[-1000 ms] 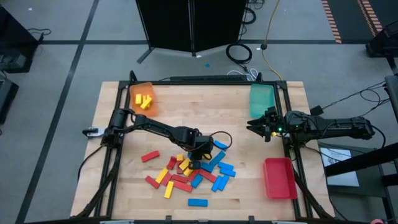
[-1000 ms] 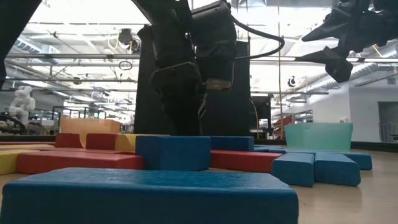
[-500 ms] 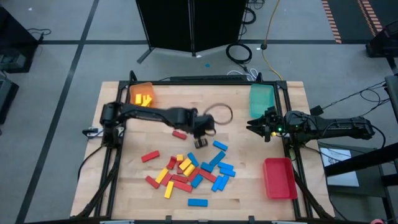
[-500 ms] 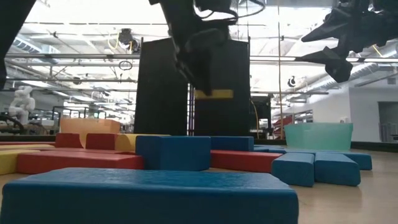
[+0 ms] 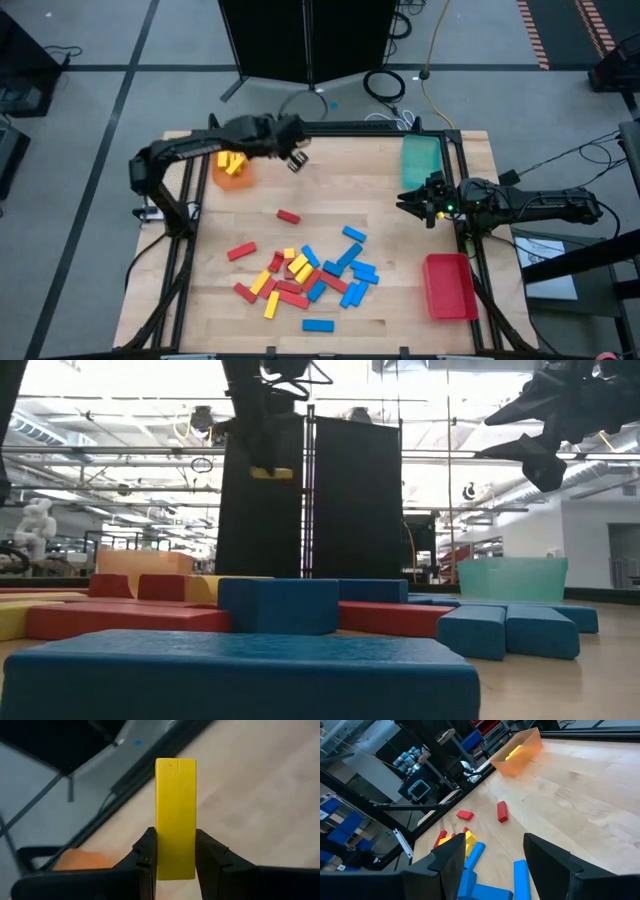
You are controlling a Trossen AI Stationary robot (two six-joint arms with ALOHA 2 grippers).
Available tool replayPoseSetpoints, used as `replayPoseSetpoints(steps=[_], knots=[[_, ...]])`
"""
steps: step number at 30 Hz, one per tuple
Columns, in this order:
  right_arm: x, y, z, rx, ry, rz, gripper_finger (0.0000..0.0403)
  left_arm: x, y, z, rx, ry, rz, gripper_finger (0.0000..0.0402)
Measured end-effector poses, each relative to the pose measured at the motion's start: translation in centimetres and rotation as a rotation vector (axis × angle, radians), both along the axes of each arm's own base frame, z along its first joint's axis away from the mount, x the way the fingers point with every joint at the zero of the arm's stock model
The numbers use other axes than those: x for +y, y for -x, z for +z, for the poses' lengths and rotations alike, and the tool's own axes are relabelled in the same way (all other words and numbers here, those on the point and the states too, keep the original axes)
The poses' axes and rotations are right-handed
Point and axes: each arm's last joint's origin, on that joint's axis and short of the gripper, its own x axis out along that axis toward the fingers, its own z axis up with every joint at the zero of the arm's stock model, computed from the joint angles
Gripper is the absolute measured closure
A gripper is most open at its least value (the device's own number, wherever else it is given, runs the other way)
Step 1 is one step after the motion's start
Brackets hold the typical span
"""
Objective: Sort blocks
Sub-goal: Put the yellow block into the orange bin
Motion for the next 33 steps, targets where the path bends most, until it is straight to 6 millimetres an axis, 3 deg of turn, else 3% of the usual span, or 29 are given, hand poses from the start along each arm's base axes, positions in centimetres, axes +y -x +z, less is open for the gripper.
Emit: replayPoseSetpoints(steps=[7,13,25,33], knots=[[0.0,0.0,0.0,0.000,-0.001,0.000,0.0209,3.6,3.8,1.6,0.005,-0.051,0.195,0.0326],[0.0,0.0,0.0,0.001,-0.002,0.000,0.0209,5.9,7.0,1.0,0.046,-0.035,0.388,0.0326],[0.0,0.0,-0.1,0.011,0.003,0.001,0.0209,5.9,12.5,-5.0,-0.012,0.095,0.621,0.0326],[0.0,0.0,-0.2,0.022,0.007,0.001,0.0209,5.9,13.3,-8.4,-0.160,0.140,0.694,0.0326]])
